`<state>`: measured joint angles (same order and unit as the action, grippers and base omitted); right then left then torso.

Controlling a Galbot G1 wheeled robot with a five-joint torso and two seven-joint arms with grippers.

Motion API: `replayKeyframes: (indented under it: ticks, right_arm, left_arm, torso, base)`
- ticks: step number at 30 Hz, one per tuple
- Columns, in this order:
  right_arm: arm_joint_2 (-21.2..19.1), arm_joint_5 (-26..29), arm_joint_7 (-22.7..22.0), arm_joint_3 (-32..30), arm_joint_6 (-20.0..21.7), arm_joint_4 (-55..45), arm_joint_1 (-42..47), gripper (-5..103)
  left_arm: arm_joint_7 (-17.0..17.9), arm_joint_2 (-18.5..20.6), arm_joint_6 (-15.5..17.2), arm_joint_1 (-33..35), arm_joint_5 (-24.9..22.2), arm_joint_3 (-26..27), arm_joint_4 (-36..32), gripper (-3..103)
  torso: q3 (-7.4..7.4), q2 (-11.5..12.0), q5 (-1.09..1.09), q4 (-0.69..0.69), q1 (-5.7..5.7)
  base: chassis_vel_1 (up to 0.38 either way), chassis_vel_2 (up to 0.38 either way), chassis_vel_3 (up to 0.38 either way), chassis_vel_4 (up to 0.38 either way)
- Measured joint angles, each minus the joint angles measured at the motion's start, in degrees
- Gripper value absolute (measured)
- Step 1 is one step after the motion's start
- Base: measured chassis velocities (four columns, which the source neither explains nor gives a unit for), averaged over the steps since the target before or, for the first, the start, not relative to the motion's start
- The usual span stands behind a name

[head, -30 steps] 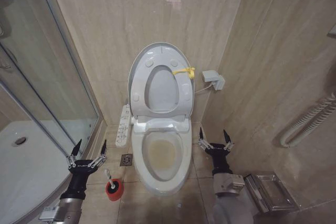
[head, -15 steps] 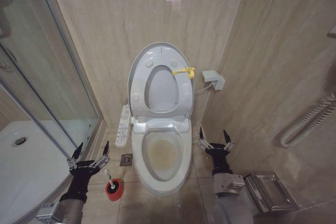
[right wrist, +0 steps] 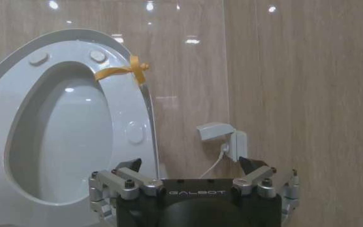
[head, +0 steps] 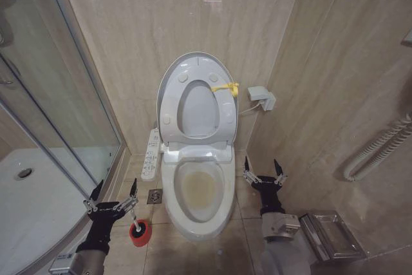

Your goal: Open the toilet lid, clean the toilet bowl with a toilet brush, close the toilet lid, and flush.

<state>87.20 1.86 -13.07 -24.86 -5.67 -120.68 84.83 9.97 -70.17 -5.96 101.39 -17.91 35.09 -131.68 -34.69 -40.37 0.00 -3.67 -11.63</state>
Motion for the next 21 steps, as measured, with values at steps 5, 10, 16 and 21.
replayKeyframes:
  ticks: [5,10,16,21]
  right_arm:
    - [0.0,0.0,0.0,0.0,0.0,0.0,0.0,100]
    - [0.0,0.0,0.0,0.0,0.0,0.0,0.0,100]
    - [0.0,0.0,0.0,0.0,0.0,0.0,0.0,100]
    - [0.0,0.0,0.0,0.0,0.0,0.0,0.0,100]
  left_arm:
    - [-0.97,0.59,-2.07,-0.15,0.12,1.72,1.46,100]
    - [-1.65,0.8,-2.62,-0.3,0.29,2.5,1.91,100]
    - [-1.92,1.0,-3.04,-0.38,0.55,3.09,2.39,99]
    - [-1.81,0.93,-3.29,-0.41,1.17,3.04,2.67,99]
  torso:
    - [0.0,0.0,0.0,0.0,0.0]
    - [0.0,0.0,0.0,0.0,0.0]
    - [0.0,0.0,0.0,0.0,0.0]
    - [0.0,0.0,0.0,0.0,0.0]
  base:
    - [0.0,0.0,0.0,0.0]
    - [0.0,0.0,0.0,0.0]
    - [0.0,0.0,0.0,0.0]
    - [0.0,0.0,0.0,0.0]
